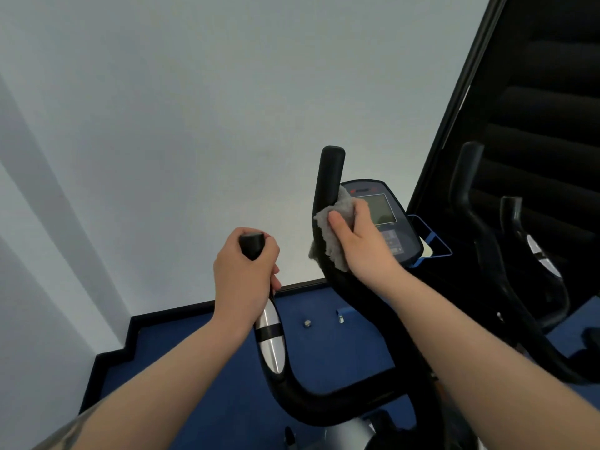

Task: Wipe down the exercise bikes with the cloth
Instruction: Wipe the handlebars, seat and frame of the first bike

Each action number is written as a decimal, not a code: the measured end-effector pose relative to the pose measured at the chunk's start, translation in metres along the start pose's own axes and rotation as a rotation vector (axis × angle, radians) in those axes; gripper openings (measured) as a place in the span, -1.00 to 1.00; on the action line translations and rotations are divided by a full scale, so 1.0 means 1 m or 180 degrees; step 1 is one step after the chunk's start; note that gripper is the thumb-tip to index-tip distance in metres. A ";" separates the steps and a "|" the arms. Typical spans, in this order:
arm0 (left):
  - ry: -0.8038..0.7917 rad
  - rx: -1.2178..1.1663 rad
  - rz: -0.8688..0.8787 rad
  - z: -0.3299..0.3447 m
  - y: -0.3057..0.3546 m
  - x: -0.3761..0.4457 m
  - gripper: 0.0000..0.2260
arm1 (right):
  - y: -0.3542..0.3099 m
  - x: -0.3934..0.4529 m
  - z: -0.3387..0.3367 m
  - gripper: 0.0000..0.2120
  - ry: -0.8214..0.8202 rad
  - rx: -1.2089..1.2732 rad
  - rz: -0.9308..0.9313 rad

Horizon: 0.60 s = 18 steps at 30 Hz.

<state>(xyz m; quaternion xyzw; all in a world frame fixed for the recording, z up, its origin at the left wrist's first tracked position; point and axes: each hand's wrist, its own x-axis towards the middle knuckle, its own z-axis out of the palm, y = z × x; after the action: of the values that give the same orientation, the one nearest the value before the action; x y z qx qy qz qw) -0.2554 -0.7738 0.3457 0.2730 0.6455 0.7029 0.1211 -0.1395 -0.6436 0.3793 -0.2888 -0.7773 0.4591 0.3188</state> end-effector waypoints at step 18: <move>0.0016 -0.0063 -0.0062 0.001 -0.002 0.000 -0.91 | -0.023 0.029 -0.019 -0.75 -0.0093 0.0904 -0.0416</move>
<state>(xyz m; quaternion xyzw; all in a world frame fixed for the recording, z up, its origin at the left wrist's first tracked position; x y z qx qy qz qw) -0.2551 -0.7733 0.3440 0.2637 0.6415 0.7088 0.1289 -0.1475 -0.6212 0.4134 -0.1829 -0.7263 0.5467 0.3743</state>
